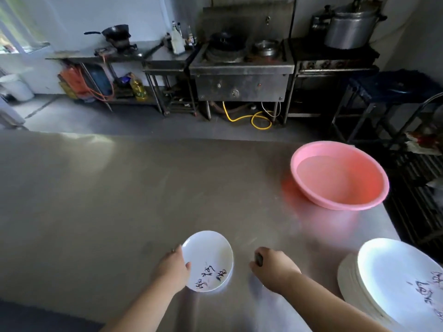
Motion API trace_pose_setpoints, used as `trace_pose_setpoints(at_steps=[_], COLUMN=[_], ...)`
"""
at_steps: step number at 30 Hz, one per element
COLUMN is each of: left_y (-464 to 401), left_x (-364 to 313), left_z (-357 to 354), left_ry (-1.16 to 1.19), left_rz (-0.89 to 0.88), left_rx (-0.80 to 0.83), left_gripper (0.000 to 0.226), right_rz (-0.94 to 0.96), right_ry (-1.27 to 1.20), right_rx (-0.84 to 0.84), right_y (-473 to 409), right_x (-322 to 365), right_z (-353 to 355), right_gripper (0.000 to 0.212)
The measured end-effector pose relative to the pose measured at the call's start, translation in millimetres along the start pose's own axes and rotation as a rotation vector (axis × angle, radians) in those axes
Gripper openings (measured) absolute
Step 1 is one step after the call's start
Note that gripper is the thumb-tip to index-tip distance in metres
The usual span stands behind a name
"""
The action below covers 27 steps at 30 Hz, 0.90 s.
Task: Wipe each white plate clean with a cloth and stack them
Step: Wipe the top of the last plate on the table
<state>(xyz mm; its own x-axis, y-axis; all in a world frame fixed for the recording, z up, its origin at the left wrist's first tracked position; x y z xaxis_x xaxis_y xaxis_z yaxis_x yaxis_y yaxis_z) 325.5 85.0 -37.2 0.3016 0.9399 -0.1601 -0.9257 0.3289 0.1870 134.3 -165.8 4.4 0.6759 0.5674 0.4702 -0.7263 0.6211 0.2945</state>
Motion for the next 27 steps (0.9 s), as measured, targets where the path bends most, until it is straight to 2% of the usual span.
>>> trace_pose_setpoints(at_steps=[4, 11, 14, 17, 27], left_y=[-13, -14, -5, 12, 83], left_x=[13, 12, 6, -15, -110], left_z=[-17, -25, -24, -28, -72], left_ry=[0.085, 0.321, 0.423, 0.468, 0.509], left_rz=[-0.021, -0.026, -0.031, -0.11, -0.252], left_rx=[0.055, 0.068, 0.057, 0.089, 0.22], left_gripper=[0.071, 0.048, 0.047, 0.048, 0.053], right_rz=[-0.06, -0.17, -0.217, -0.238, -0.311], right_ry=[-0.009, -0.079, -0.113, -0.109, -0.047], right_rx=[0.04, 0.066, 0.028, -0.03, -0.095], right_y=[-20, -32, -26, -15, 38], right_x=[17, 26, 9, -19, -124], right_z=[-46, -95, -88, -68, -17], right_gripper=[0.026, 0.021, 0.017, 0.022, 0.028])
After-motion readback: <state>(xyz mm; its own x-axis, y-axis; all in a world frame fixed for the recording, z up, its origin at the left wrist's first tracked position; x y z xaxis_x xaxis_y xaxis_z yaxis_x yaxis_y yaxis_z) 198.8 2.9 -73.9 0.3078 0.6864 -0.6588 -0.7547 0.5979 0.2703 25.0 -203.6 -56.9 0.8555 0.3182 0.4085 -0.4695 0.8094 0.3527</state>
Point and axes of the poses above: each hand's wrist, its own y-axis away from the middle knuckle, its own z-axis out of the back of the hand, x = y × z, the point moved 10 cm from there along -y, towards the middle knuckle, and after that the axes turned 15 degrees about -x, right-handed, at the moved point
